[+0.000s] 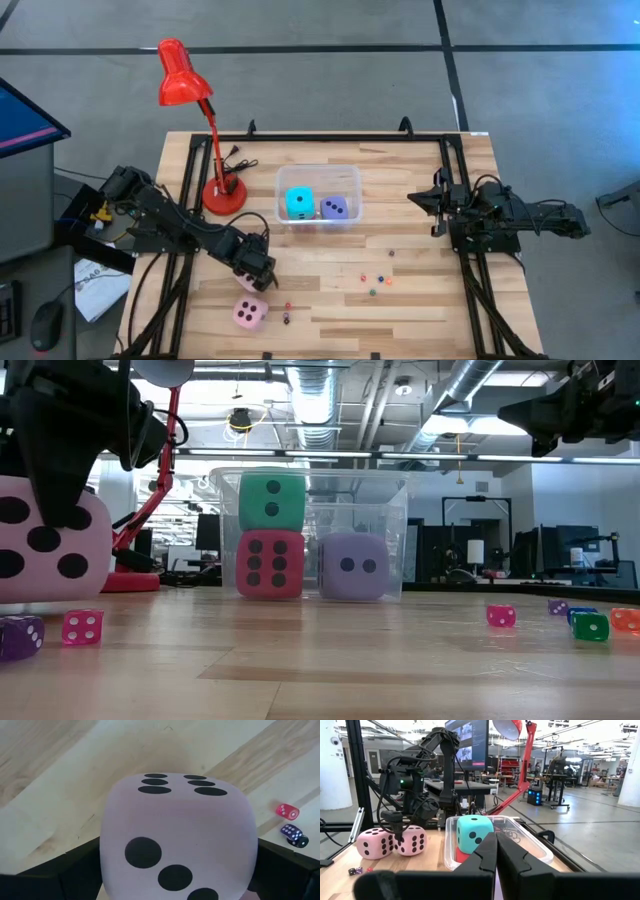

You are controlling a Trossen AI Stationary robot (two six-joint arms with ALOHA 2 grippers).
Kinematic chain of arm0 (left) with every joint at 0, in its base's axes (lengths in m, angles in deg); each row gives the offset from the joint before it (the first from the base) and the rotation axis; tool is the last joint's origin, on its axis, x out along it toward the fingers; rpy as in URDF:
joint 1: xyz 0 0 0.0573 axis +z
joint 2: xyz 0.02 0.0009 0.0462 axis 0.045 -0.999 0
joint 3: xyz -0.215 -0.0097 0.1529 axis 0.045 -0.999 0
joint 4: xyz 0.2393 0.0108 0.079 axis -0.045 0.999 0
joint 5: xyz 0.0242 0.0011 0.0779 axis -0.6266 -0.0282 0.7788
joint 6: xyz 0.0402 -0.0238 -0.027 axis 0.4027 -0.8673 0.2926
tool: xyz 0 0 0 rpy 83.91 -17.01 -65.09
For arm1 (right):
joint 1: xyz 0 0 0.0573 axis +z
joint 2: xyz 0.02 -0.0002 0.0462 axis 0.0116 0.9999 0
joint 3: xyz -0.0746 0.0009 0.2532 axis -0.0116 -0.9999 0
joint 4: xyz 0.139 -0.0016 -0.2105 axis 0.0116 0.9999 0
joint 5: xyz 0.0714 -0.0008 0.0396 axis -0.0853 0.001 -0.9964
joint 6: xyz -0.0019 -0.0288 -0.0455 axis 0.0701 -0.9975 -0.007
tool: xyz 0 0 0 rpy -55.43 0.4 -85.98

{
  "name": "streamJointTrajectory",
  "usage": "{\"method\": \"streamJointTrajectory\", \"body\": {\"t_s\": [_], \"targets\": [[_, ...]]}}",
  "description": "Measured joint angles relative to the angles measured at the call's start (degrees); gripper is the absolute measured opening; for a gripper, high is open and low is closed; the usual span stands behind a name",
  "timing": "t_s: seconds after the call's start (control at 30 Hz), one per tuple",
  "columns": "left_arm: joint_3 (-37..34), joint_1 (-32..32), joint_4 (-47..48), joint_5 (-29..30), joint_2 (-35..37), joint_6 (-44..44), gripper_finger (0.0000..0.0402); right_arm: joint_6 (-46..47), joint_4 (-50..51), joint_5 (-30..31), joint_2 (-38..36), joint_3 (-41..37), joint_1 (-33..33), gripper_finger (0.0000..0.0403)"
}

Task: Pick & Place Dice
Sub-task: Put the large pink die into the transparent bin

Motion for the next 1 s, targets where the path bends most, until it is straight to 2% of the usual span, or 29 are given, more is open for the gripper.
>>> {"method": "streamJointTrajectory", "body": {"t_s": [0.27, 0.37, 0.63, 0.8, 1.0], "targets": [[0.0, 0.0, 0.0, 0.3, 0.4, 0.2, 0.0385, 0.0, 0.0, 0.0, 0.0, 0.0, 0.0, 0.0000], [0.0, 0.2, -1.0, 2.4, 1.8, 1.5, 0.0383, 0.0, 0.0, 0.0, 0.0, 0.0, 0.0, 0.0000], [0.0, 1.5, -2.5, 12.0, 10.6, 3.6, 0.0383, 0.0, 0.0, 0.0, 0.0, 0.0, 0.0, 0.0000], [0.0, 1.5, -5.4, 20.5, 16.1, 4.4, 0.0385, 0.0, 0.0, 0.0, 0.0, 0.0, 0.0, 0.0000], [0.0, 2.2, -17.4, 28.0, 19.6, 16.7, 0.0384, 0.0, 0.0, 0.0, 0.0, 0.0, 0.0, 0.0000]]}}
